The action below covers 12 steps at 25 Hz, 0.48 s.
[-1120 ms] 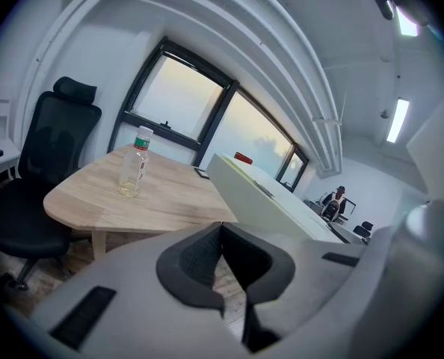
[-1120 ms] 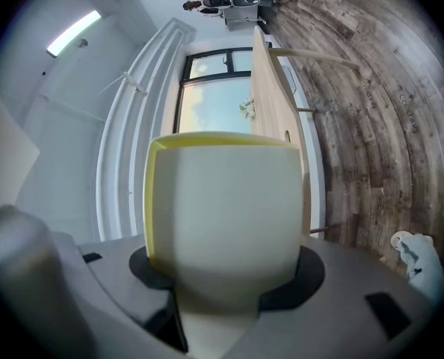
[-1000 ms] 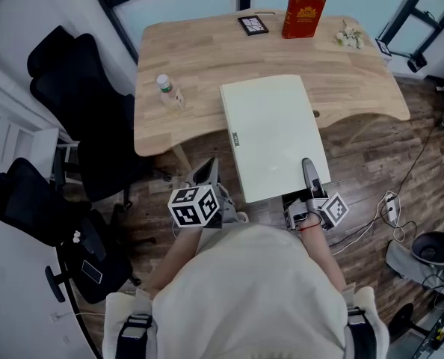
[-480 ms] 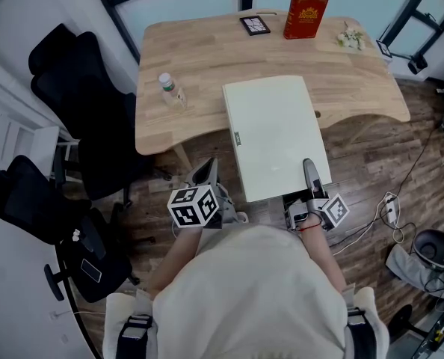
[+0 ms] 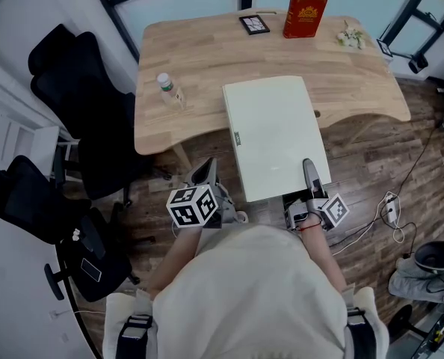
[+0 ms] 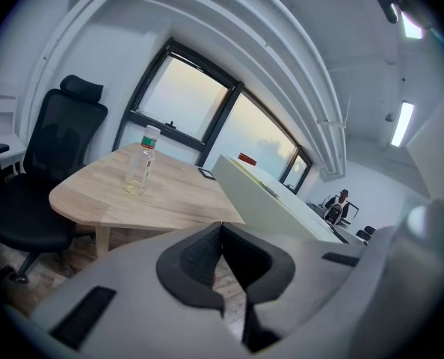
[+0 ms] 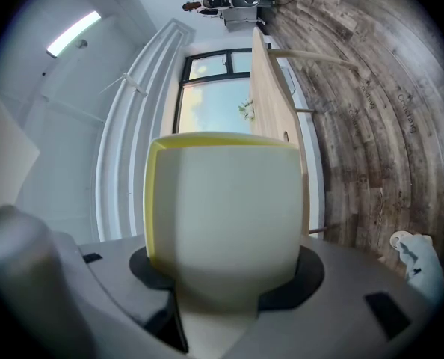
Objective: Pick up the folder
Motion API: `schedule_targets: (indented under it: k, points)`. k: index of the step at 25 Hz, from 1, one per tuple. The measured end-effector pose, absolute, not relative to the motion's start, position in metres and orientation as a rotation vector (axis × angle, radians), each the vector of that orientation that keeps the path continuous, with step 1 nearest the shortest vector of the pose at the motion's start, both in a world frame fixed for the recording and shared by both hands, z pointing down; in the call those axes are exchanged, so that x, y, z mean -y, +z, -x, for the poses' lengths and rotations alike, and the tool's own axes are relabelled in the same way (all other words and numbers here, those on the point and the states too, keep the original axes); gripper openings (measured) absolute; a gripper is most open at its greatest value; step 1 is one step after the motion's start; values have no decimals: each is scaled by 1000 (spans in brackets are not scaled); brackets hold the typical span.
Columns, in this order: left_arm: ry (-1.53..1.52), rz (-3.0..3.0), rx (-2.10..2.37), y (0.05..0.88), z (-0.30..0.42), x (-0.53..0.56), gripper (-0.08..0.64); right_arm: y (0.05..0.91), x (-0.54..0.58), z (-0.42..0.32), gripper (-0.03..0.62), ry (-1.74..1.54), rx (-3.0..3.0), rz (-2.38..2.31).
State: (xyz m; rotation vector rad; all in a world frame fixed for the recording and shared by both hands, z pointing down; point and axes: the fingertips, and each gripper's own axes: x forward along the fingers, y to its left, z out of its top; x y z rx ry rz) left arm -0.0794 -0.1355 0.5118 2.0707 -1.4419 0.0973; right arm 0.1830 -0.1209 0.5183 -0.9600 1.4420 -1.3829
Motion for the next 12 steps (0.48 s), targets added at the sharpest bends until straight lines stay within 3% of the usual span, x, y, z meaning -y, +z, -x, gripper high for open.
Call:
schedule_targets:
  k: [12]
  points:
    - [105,-2069,1443,513,77,137,20,523,123,-186,279,-1390,-1436,962]
